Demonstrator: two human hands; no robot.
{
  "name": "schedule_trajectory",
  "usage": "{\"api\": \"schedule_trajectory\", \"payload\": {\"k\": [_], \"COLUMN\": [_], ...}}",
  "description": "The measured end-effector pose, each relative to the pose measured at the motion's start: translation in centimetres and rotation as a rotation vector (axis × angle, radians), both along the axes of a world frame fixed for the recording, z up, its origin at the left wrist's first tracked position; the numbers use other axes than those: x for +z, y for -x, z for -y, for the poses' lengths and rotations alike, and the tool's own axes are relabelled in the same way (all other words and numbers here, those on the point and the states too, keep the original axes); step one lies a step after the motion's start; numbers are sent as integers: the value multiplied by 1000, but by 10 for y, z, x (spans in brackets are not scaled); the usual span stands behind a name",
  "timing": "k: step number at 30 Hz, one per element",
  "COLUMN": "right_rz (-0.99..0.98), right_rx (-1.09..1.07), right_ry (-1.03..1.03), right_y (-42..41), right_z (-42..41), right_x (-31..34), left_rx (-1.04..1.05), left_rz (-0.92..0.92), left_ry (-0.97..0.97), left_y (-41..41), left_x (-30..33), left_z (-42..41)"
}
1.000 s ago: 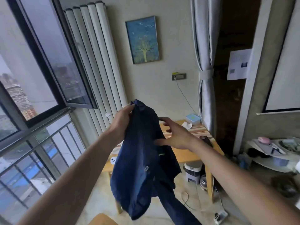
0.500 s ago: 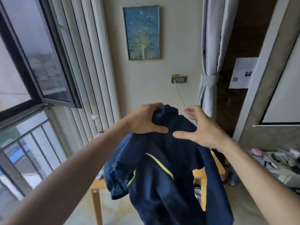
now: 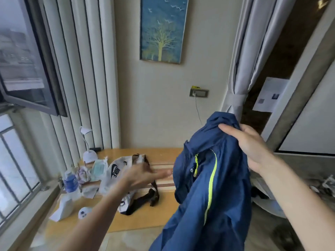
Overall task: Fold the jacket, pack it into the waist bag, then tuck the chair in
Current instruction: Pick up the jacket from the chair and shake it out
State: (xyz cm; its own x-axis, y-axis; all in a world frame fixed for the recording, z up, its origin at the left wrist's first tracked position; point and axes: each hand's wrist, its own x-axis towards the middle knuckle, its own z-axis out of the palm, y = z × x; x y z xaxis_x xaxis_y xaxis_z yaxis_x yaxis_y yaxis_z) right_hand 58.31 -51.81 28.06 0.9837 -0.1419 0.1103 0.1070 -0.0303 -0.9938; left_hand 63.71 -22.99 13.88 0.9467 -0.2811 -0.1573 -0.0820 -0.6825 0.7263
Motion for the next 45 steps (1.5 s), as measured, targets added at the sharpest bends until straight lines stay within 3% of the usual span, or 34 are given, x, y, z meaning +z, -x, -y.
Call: {"api": "schedule_trajectory", "payload": {"k": [3, 5, 8, 11, 15, 17, 19, 21, 23, 26, 30, 33, 38, 41, 45], "right_rz": [-17, -30, -21, 16, 20, 45, 60, 49, 15, -25, -63, -158, -301, -330, -202], "right_rx": [4, 15, -7, -22, 11, 20, 4, 8, -43, -126, -147, -37, 118, 152, 155], "right_ry": [-134, -168, -212, -277, -363, -385, -432, -477, -475, -486, -299, -97, -73, -80, -31], "right_y": [-12, -18, -27, -39, -68, -92, -124, -162, -201, -247, -301, -331, -351, -362, -419], "right_z": [9, 12, 19, 32, 53, 65, 78, 96, 119, 159, 181, 176, 186, 201, 199], "right_x": [7, 9, 12, 18, 16, 11, 4, -9, -28, -69, -123, -171, -234, -245, -245], "left_rx": [-213, -244, -132, -41, -110, -189, -176, -133, -39, 193, 268, 262, 174, 29, 216], "left_rz": [-355, -304, -107, 24, -50, -174, -411, -536, -489, -245, -4, -62, -227, -302, -326], "left_ry": [-66, 167, 485, 654, 751, 794, 896, 966, 957, 911, 660, 344, 82, 105, 280], "left_y": [-7, -13, -28, -51, -83, -98, -113, -130, -150, -189, -239, -263, -276, -288, -340], "left_x": [-41, -48, -27, -9, -3, -7, -8, -10, -8, -3, 7, 1, -23, -31, -48], "left_z": [31, 61, 88, 101, 134, 153, 167, 179, 181, 156, 108, 102, 94, 77, 62]}}
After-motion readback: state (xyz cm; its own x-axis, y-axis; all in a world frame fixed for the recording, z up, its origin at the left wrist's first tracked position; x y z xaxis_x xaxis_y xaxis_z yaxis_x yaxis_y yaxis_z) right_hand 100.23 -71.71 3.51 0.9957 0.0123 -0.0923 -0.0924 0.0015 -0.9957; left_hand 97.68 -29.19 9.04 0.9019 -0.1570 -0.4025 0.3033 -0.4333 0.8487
